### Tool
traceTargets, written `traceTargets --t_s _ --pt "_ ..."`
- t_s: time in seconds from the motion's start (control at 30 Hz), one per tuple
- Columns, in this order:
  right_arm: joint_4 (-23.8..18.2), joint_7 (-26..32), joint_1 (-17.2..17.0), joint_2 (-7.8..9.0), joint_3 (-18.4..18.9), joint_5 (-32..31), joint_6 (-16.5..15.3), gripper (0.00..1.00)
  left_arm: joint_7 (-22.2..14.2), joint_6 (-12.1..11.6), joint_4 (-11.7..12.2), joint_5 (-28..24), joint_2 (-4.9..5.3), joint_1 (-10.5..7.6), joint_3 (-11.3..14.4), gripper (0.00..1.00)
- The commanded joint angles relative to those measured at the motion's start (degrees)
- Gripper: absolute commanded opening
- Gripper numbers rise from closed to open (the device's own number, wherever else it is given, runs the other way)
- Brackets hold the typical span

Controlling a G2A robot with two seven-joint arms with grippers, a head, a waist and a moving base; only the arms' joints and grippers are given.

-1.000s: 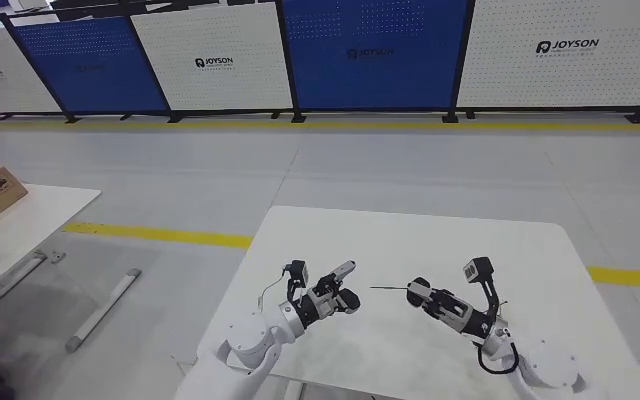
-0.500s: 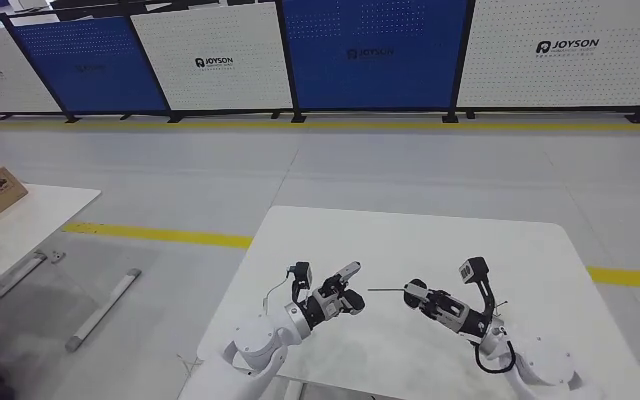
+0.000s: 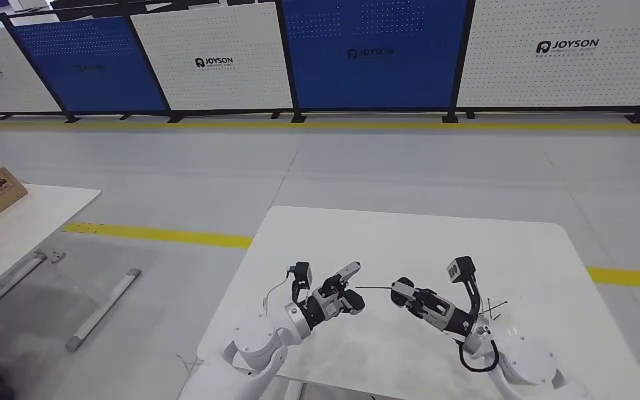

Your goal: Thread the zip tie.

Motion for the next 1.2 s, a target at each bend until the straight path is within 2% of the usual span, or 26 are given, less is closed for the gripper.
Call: traceTargets --t_s 0.0,0.4,0.57,0.67,1.17 --pt "0.00 0.00 0.00 0.00 0.00 0.00 -0.01 0.00 0.00 0.00 0.00 0.00 0.00 0.00 0.00 1.00" --pt "0.02 -0.23 -0.10 -0.01 0.03 0.05 0.06 0.00 0.00 0.00 0.00 0.00 0.00 0.00 0.00 1.00" --pt "-0.36 -4.76 -1.41 -0.27 1.34 0.18 0.15 0.00 0.00 0.00 0.00 0.00 0.00 0.00 0.00 1.00" --pt "-0.64 -4.91 -1.86 -0.31 1.92 -0.02 1.39 0.00 0.00 0.00 0.00 0.00 0.00 0.00 0.00 1.00" --pt "-1.18 -5.25 -2.35 -0.34 2.23 -0.27 2.03 0.00 0.00 0.00 0.00 0.00 0.00 0.00 0.00 1.00"
